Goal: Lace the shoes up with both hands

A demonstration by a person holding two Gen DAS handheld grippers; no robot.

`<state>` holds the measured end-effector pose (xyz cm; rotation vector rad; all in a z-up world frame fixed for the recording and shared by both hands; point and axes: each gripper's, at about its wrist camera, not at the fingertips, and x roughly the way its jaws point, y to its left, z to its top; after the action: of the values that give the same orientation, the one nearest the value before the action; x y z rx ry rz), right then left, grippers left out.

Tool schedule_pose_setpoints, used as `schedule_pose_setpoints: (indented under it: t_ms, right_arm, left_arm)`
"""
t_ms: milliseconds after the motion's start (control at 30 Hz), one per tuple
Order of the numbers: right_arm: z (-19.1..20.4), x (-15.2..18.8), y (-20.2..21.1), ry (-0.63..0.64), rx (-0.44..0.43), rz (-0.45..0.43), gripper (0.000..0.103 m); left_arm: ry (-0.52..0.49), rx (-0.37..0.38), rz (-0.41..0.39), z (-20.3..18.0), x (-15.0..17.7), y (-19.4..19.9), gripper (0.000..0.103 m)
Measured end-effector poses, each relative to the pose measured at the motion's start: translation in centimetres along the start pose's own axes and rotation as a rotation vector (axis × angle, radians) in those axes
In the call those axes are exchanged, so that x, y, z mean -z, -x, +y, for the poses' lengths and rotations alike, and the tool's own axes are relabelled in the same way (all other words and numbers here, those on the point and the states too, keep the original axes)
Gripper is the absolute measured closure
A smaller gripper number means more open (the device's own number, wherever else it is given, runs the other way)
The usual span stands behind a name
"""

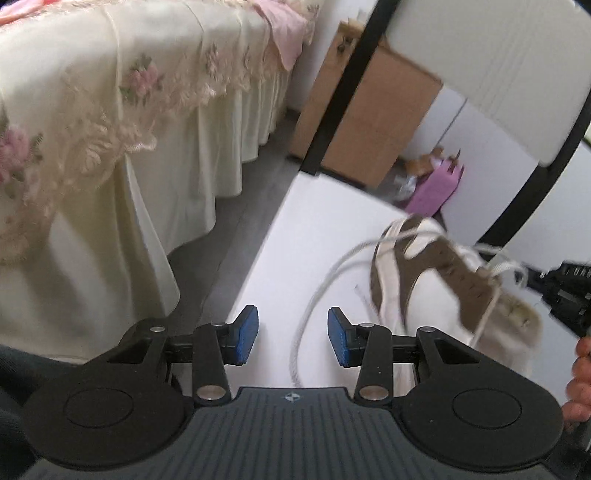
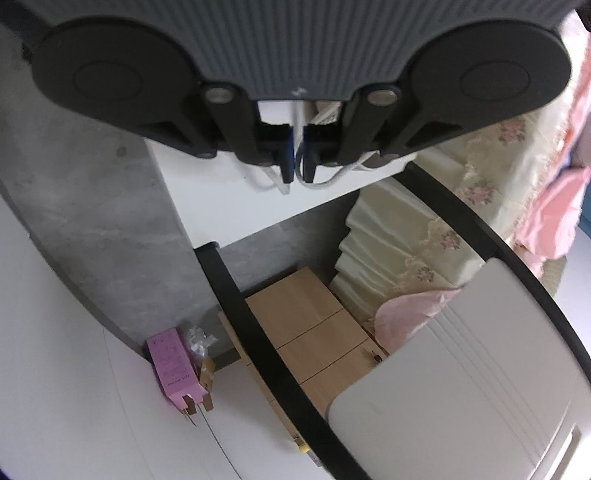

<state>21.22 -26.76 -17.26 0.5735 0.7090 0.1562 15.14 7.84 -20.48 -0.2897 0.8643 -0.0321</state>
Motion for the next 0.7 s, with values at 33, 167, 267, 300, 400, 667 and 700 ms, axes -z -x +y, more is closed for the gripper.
schedule_pose_setpoints:
  t_ms: [33, 167, 267, 300, 400, 667, 700]
  right_arm:
    - [-0.1, 0.1, -0.1, 0.004, 0.004, 0.003, 0.096]
    - [-1.0, 0.3, 0.1, -0.043, -0.003, 0.028, 0.092]
    - [-1.6, 0.1, 0.2, -0.067, -0.011, 0.010, 0.069]
    - [-1.8, 0.0, 0.4, -0.076, -0.017, 0.002, 0.068]
    - [-2.2, -0.2, 1.0, -0.102, -0.040, -0.009, 0.068]
    - [-1.0, -0.3, 2.1, -0.057, -0.119, -0.012, 0.067]
    - [-0.3, -0.1, 2.4, -0.021, -0.138, -0.011, 0.067]
  left_arm:
    - [-0.018, -0.012, 0.009, -0.2, 0.2, -0.3, 0.057]
    - [-0.060, -0.009, 0.026, -0.8, 0.6, -1.0, 0.058]
    - [-0.108, -0.024, 0.016, -1.6, 0.9, -1.2, 0.063]
    - [-0.122, -0.026, 0.015, -1.9, 1.0, -1.4, 0.065]
    - [-0.165, -0.031, 0.012, -2.7, 1.2, -1.7, 0.077]
    - [-0.186, -0.002, -0.013, -3.2, 0.9, -1.3, 0.101]
    - [-0.192, 0.004, -0.032, -3.2, 0.4, -0.8, 0.101]
